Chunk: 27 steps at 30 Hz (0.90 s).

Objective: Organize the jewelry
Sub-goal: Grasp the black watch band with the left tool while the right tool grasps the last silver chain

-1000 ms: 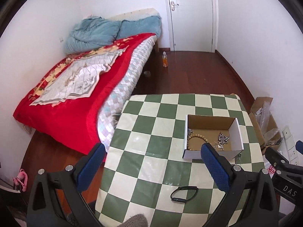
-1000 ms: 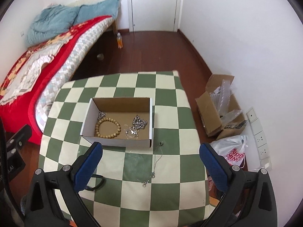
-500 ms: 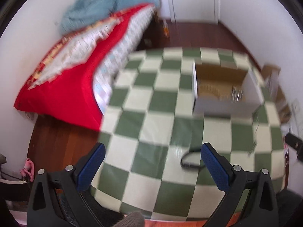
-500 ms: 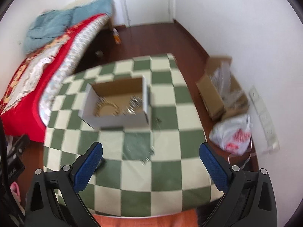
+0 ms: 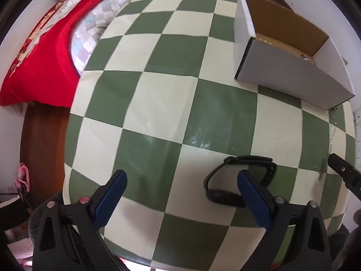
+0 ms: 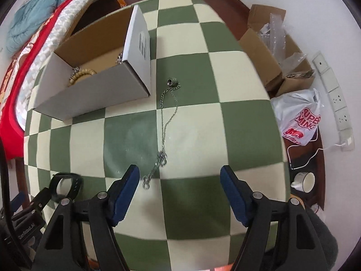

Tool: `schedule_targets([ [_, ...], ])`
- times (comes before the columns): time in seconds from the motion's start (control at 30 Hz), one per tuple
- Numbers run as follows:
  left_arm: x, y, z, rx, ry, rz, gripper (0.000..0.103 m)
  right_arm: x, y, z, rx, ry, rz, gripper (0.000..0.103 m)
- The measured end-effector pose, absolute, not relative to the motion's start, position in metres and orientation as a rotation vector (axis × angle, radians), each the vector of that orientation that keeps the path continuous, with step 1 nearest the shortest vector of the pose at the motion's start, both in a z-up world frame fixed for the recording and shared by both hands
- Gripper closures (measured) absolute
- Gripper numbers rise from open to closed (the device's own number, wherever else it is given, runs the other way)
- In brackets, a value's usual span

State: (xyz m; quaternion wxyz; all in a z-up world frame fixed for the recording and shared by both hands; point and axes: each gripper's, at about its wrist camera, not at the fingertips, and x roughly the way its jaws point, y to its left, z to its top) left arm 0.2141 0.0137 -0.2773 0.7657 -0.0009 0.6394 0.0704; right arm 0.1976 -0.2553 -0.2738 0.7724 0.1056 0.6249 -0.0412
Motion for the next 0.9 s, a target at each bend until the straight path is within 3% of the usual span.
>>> schedule_targets([
  [0.07,0.216,0.012,-0.284,0.001,1.403,0.143,0.018,0.203,-0.250,-0.281,0.208,1.364,-0.083,0.028],
  [0.2,0.217,0.012,-0.289,-0.007,1.417,0.125,0.031,0.207,-0.238,-0.290,0.142,1.370,-0.083,0.045],
  [0.3,0.215,0.011,-0.289,-0.015,1.408,0.107,0.037,0.205,-0.227,-0.292,0.069,1.364,-0.094,0.045],
  [0.57,0.209,0.002,-0.284,-0.037,1.394,0.057,0.077,0.203,-0.206,-0.292,0.014,1.358,-0.060,0.078],
  [0.67,0.207,-0.002,-0.283,-0.037,1.393,0.045,0.084,0.203,-0.204,-0.292,0.005,1.357,-0.056,0.085],
  [0.9,0.214,-0.005,-0.284,-0.022,1.387,0.048,0.086,0.205,-0.203,-0.292,-0.002,1.359,-0.050,0.093],
])
